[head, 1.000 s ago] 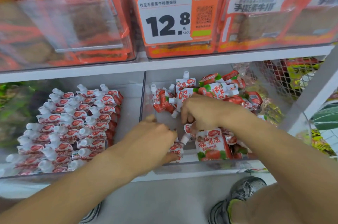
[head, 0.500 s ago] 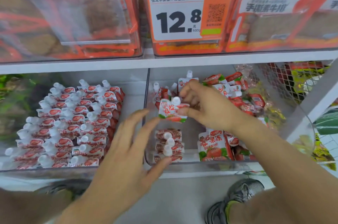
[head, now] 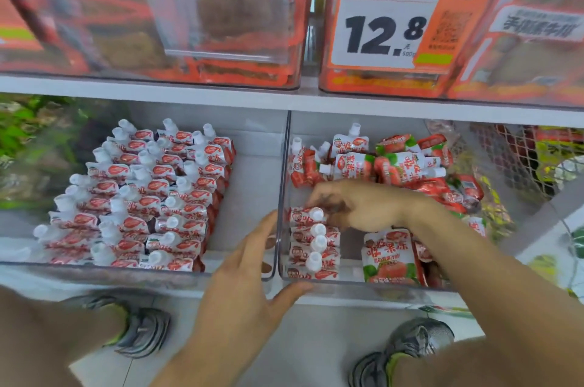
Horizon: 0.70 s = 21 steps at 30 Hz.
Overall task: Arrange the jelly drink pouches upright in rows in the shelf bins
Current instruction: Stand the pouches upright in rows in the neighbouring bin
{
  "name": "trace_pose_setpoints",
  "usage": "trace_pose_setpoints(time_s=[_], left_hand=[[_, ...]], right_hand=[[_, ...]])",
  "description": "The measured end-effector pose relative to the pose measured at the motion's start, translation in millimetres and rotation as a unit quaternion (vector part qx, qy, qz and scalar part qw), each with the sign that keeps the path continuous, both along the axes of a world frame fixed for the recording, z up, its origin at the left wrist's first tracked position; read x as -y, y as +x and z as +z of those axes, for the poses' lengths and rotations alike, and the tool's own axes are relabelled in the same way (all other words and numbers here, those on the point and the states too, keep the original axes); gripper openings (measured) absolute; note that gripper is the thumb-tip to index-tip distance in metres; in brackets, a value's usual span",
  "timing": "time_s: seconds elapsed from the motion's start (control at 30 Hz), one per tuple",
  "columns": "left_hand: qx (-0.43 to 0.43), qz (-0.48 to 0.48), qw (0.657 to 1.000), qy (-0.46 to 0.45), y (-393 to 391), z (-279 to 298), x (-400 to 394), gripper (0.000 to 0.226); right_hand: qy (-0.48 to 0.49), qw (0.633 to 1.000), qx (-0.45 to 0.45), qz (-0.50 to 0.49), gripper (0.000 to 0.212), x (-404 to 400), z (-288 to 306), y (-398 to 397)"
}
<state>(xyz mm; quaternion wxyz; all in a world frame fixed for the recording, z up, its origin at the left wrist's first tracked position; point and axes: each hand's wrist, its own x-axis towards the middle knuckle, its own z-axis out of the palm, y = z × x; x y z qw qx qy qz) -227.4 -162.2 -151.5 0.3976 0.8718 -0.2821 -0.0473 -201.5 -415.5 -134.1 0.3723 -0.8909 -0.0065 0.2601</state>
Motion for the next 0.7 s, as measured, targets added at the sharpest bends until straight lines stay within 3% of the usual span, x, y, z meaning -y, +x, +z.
trace_pose_setpoints(time_s=[0.23,0.5,0.63,0.7], left_hand=[[-0.001,0.007,1.000,0.002,0,-3,0,0.090],[0.001,0.000,1.000,0.004,0,-2,1,0.092],[-0.006,0.000,1.000,-0.004,0,-2,1,0.090],[-0.011,0.000,1.000,-0.004,0,-2,0,0.090]], right_hand=[[0.059,0.996,-0.059,0.015,0.076,10,17,-14],[0.027,1.000,-0.004,0.002,0.078,-4,8,-18],[-0.007,0.999,0.021,-0.037,0.096,4,24,-33],[-0.056,0.990,0.095,-0.090,0.079,15,35,-40]])
